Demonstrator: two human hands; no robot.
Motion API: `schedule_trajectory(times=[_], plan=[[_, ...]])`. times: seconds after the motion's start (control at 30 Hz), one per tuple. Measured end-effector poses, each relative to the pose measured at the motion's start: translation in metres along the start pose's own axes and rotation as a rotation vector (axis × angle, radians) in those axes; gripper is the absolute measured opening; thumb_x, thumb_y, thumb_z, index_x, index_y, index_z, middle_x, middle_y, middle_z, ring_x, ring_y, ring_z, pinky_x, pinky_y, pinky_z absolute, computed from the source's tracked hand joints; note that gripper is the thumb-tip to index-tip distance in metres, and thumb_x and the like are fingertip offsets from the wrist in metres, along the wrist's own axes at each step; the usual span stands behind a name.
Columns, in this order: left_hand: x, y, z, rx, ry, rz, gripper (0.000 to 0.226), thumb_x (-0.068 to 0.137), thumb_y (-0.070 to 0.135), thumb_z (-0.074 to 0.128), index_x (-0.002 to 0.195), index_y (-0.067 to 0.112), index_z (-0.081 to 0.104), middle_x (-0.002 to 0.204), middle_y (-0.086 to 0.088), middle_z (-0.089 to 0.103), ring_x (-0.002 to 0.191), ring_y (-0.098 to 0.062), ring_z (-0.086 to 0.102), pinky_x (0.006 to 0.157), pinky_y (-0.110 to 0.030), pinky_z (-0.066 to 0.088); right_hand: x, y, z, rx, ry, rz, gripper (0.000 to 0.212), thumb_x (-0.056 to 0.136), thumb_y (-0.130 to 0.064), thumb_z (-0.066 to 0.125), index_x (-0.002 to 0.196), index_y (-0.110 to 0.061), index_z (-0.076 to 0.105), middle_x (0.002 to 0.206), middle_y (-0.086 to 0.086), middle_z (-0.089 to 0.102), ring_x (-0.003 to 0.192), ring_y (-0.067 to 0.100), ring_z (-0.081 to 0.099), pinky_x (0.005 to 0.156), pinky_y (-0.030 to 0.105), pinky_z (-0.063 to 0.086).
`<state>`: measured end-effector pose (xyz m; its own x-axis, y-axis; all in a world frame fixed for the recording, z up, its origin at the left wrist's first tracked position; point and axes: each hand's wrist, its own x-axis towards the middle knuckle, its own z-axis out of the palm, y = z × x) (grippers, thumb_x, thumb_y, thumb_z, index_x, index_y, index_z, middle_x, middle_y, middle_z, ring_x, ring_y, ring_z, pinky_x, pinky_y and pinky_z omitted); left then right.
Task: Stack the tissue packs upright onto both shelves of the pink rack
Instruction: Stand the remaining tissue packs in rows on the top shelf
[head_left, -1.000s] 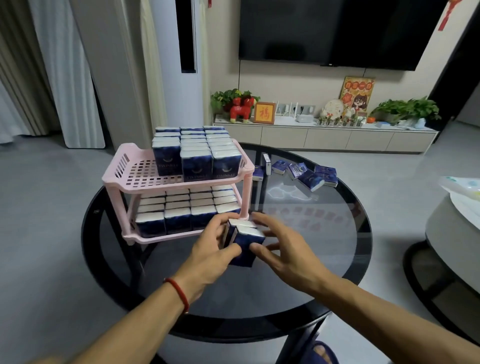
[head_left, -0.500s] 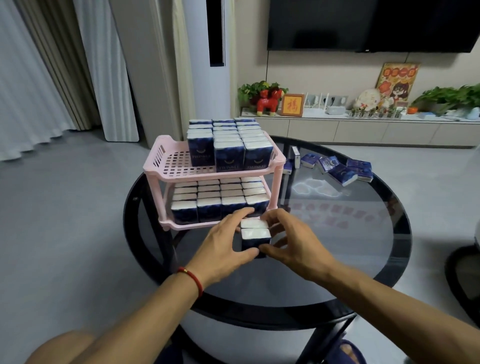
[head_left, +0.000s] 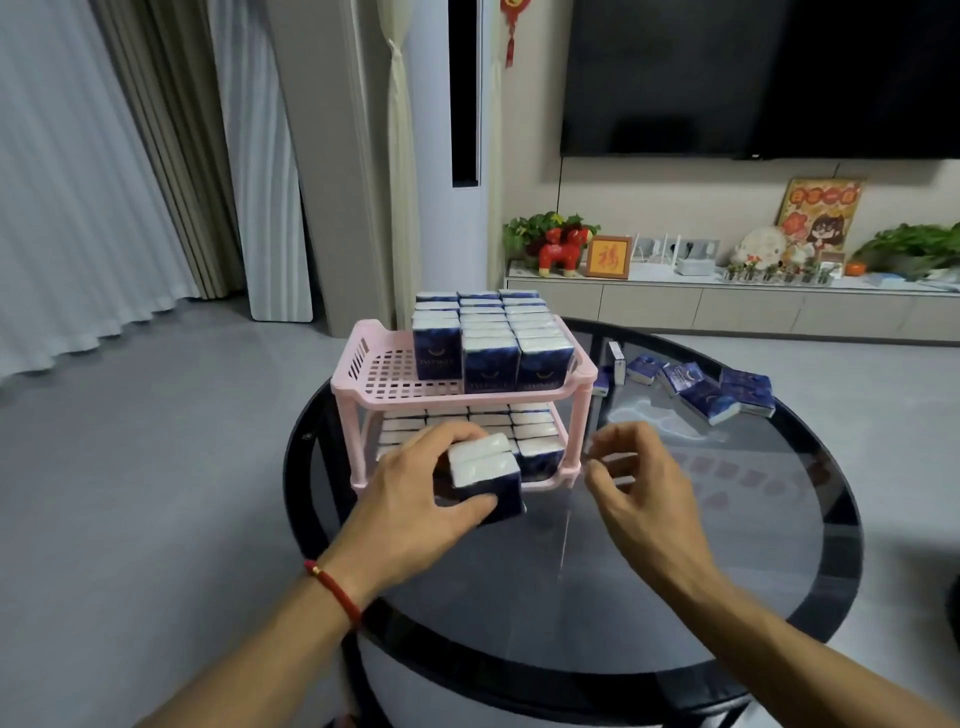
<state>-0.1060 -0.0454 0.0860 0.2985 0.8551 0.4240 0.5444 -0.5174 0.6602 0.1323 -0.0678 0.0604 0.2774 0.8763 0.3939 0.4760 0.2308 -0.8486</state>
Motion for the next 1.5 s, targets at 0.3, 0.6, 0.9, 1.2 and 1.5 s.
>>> schedule_trajectory(times=[0.3, 0.6, 0.9, 1.2, 1.5], plan=[[0.054, 0.024, -0.094, 0.112, 0.156, 0.047, 0.055, 0.076, 0.021, 0.086, 0.122, 0.037, 0.061, 0.119, 0.017, 0.059, 0.107, 0.002, 0.059, 0.085, -0.022, 0.053, 0.030, 0.021, 0.030, 0.001, -0.025, 0.115, 0.051, 0.091, -0.013, 0.070, 0.133, -0.025, 0.045, 0.123, -0.008, 0.058, 0.105, 0.006, 0.061, 0.091, 0.034, 0.056], [0.117, -0.010, -0.068, 0.247, 0.009, -0.057, 0.057, 0.078, 0.016, 0.086, 0.128, 0.029, 0.063, 0.127, 0.003, 0.053, 0.109, -0.013, 0.059, 0.095, -0.030, 0.051, 0.050, 0.038, 0.039, -0.109, -0.062, 0.092, 0.021, 0.099, -0.024, 0.064, 0.117, -0.025, 0.053, 0.100, -0.015, 0.064, 0.091, 0.005, 0.064, 0.082, 0.038, 0.057], [0.126, -0.021, -0.060, 0.404, -0.108, 0.030, 0.084, 0.083, 0.020, 0.080, 0.155, 0.031, 0.038, 0.154, 0.003, 0.032, 0.129, -0.015, 0.043, 0.099, -0.020, 0.035, 0.058, 0.049, 0.036, -0.171, -0.090, 0.036, 0.010, 0.102, -0.022, 0.058, 0.108, -0.027, 0.052, 0.092, -0.019, 0.061, 0.085, 0.003, 0.061, 0.075, 0.031, 0.052], [0.175, -0.041, -0.078, 0.631, -0.450, 0.013, 0.126, 0.073, 0.051, 0.085, 0.164, 0.028, 0.000, 0.171, 0.007, -0.007, 0.157, -0.017, -0.008, 0.124, -0.038, 0.004, 0.058, 0.039, 0.028, -0.198, -0.138, 0.053, 0.013, 0.101, -0.023, 0.060, 0.113, -0.023, 0.056, 0.100, -0.008, 0.066, 0.092, 0.013, 0.064, 0.077, 0.027, 0.051], [0.178, -0.066, -0.074, 0.392, -0.487, 0.014, 0.119, 0.075, 0.046, 0.087, 0.163, 0.028, 0.009, 0.166, 0.015, 0.004, 0.153, -0.017, 0.017, 0.124, -0.029, 0.018, 0.097, -0.043, 0.002, -0.190, 0.192, -0.076, 0.050, 0.086, -0.046, 0.042, 0.119, -0.019, 0.067, 0.133, 0.002, 0.055, 0.117, 0.012, 0.051, 0.102, 0.040, 0.046]])
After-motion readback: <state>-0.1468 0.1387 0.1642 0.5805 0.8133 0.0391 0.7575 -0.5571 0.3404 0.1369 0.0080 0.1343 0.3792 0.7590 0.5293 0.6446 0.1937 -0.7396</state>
